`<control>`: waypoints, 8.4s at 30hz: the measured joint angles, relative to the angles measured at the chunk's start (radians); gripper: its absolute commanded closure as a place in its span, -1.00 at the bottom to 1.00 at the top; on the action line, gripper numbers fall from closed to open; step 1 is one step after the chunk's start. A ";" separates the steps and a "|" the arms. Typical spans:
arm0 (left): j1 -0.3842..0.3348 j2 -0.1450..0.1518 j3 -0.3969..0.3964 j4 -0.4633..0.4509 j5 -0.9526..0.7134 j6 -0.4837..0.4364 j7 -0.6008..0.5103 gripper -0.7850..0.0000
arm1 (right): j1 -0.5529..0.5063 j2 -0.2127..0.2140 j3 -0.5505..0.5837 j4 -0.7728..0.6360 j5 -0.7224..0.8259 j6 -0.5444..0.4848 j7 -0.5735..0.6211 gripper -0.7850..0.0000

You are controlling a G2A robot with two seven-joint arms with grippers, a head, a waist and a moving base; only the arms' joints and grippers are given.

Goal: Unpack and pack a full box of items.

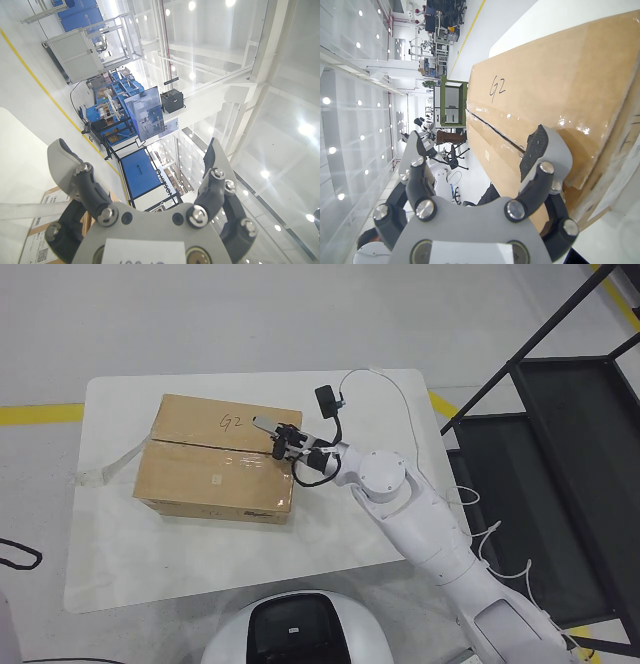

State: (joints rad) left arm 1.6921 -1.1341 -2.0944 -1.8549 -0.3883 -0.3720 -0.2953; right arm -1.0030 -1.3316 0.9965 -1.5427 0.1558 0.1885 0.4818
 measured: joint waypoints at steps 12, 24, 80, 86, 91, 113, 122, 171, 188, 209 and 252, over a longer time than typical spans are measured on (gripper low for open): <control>0.000 0.000 0.000 0.000 0.000 0.000 0.000 -1.00 | 0.024 -0.009 -0.018 0.015 -0.004 0.059 0.019 -0.82; 0.016 -0.001 -0.035 0.037 0.090 -0.098 -0.018 -1.00 | -0.011 -0.003 0.036 -0.024 0.054 -0.105 0.079 -0.80; -0.066 -0.071 0.308 0.314 -0.615 0.304 0.020 -1.00 | -0.115 0.023 0.140 -0.117 0.149 -0.371 0.214 -1.00; -0.117 -0.068 0.315 0.327 -0.500 0.337 0.131 -1.00 | -0.115 0.023 0.140 -0.117 0.149 -0.371 0.214 -1.00; -0.156 -0.068 0.341 0.329 -0.402 0.377 0.205 -1.00 | -0.115 0.023 0.140 -0.117 0.149 -0.371 0.214 -1.00; -0.317 -0.073 0.345 0.519 -0.371 0.395 0.232 0.04 | -0.115 0.023 0.140 -0.117 0.149 -0.371 0.214 -1.00; -0.349 -0.072 0.319 0.573 -0.370 0.389 0.226 0.09 | -0.115 0.023 0.140 -0.117 0.149 -0.371 0.214 -1.00; -0.183 -0.072 0.182 0.152 -0.419 0.256 0.067 1.00 | -0.115 0.023 0.140 -0.117 0.149 -0.371 0.214 -1.00; -0.144 -0.086 0.358 -0.127 -0.229 0.251 0.055 1.00 | -0.155 0.028 0.150 -0.154 0.145 -0.375 0.203 -1.00; -0.174 -0.105 0.601 -0.101 0.043 0.224 0.115 1.00 | -0.185 0.042 0.196 -0.164 0.181 -0.376 0.218 -1.00; -0.254 -0.113 0.573 -0.118 0.075 0.304 0.131 1.00 | -0.148 0.041 0.153 -0.131 0.196 -0.370 0.212 -1.00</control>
State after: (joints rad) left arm 1.4386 -1.2467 -1.5209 -1.9734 -0.3132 -0.0680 -0.1641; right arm -1.1507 -1.2906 1.1490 -1.6733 0.3516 -0.1815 0.6936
